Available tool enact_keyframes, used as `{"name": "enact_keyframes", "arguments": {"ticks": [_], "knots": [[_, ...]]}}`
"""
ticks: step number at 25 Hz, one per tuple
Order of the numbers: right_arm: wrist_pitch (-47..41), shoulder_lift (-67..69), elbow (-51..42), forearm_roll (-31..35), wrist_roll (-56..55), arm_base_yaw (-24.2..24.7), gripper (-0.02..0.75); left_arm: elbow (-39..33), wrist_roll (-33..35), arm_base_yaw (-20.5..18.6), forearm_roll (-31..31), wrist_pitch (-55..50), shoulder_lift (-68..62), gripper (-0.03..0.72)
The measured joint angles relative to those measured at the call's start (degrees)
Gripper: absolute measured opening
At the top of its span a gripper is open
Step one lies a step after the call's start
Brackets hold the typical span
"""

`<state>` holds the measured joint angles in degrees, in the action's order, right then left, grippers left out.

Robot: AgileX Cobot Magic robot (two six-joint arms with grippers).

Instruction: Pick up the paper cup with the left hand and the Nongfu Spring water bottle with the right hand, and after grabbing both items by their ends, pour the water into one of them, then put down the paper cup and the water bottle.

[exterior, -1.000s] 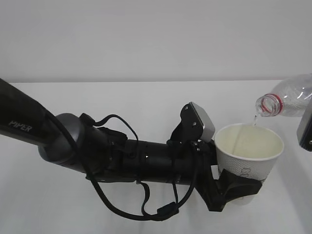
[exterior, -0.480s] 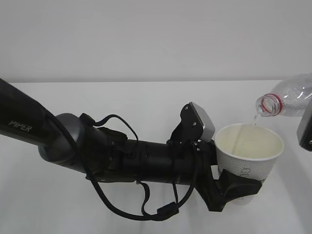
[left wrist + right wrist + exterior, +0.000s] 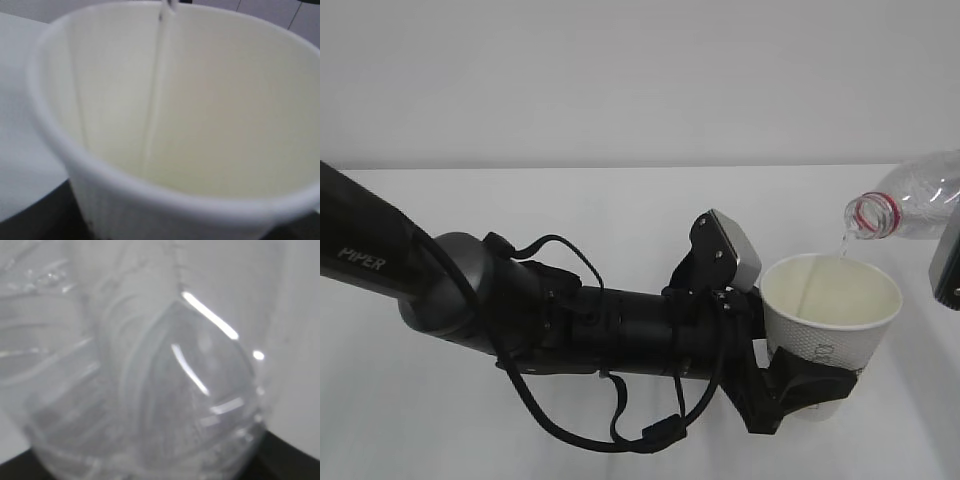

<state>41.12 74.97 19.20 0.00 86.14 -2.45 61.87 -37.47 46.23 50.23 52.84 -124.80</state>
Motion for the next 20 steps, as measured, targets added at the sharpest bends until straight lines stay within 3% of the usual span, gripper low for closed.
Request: {"name": "enact_keyframes", "arguments": {"ticks": [20], "knots": [[0.0,0.0,0.0,0.0,0.6,0.0,0.462,0.0,0.0,0.0,0.0,-0.1,0.0,0.529]]}}
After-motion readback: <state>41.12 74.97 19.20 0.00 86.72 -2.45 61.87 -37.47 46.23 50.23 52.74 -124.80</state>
